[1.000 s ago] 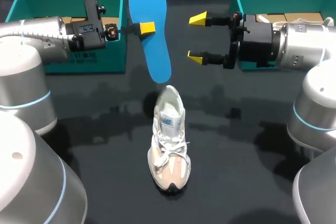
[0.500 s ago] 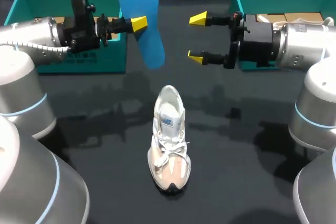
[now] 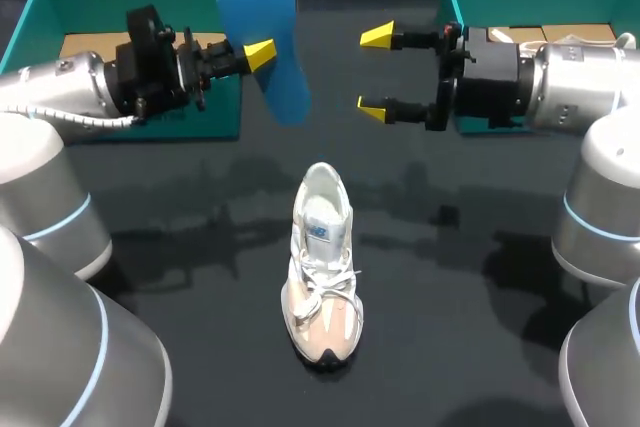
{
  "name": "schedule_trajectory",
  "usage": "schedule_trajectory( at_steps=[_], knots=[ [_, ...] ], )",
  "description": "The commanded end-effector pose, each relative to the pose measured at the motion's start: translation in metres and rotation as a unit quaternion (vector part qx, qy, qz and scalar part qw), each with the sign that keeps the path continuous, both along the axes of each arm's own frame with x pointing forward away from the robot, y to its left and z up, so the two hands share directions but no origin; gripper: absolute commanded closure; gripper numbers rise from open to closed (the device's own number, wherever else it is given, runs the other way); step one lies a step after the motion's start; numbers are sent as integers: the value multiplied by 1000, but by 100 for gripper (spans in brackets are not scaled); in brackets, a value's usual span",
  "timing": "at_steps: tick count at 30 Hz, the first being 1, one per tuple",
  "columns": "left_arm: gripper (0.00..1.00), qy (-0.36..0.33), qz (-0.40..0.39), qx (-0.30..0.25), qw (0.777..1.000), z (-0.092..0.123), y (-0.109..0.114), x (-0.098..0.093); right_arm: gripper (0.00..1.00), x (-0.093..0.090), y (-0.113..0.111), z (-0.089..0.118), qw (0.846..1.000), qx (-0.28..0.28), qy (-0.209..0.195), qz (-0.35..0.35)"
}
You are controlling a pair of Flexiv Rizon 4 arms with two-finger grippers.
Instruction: Take the shoe out of the shoebox, open the shoe tongue, remove and reinsert the insole, then place the shoe into the shoebox
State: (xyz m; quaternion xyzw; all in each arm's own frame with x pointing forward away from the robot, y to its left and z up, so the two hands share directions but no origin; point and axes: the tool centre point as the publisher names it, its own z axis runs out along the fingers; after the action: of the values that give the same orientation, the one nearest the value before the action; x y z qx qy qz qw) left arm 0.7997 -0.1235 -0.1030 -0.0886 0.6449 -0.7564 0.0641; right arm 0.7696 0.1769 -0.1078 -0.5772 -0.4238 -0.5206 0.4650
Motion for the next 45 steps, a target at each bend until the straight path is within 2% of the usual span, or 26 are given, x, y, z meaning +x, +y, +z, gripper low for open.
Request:
schedule_trajectory(
  at_steps=[1,6,8,9,20,26,29,31,32,33,34,45],
  knots=[
    [100,-85,18,-15,996,-3,0,-2,0,0,3,-1,1000,-1,0,-1],
    [100,-240,-3,-26,970,5,9,-13,0,0,3,-1,1000,-1,0,-1],
    [100,-299,-22,3,954,10,13,-16,0,0,3,-1,1000,-1,0,-1],
    [100,-310,-15,19,950,12,16,-16,0,0,3,-1,1000,-1,0,-1],
    [100,-310,-15,19,950,12,16,-16,0,0,3,-1,1000,-1,0,-1],
    [100,-425,-29,53,903,8,14,-18,0,0,3,-1,1000,-1,0,-1],
    [100,-499,-29,72,863,9,14,-22,0,0,3,-1,1000,-1,0,-1],
    [100,-563,-22,90,821,11,15,-25,0,0,3,-1,1000,-1,0,-1],
    [100,-579,-18,99,809,11,15,-26,0,0,3,-1,1000,-1,0,-1],
    [100,-614,-13,113,781,12,16,-28,0,0,3,-1,1000,-1,0,-1],
    [100,-617,7,132,776,13,17,-27,0,0,3,-1,1000,-1,0,-1],
    [100,-617,7,132,776,13,17,-27,0,0,3,-1,1000,-1,0,-1]
  ],
)
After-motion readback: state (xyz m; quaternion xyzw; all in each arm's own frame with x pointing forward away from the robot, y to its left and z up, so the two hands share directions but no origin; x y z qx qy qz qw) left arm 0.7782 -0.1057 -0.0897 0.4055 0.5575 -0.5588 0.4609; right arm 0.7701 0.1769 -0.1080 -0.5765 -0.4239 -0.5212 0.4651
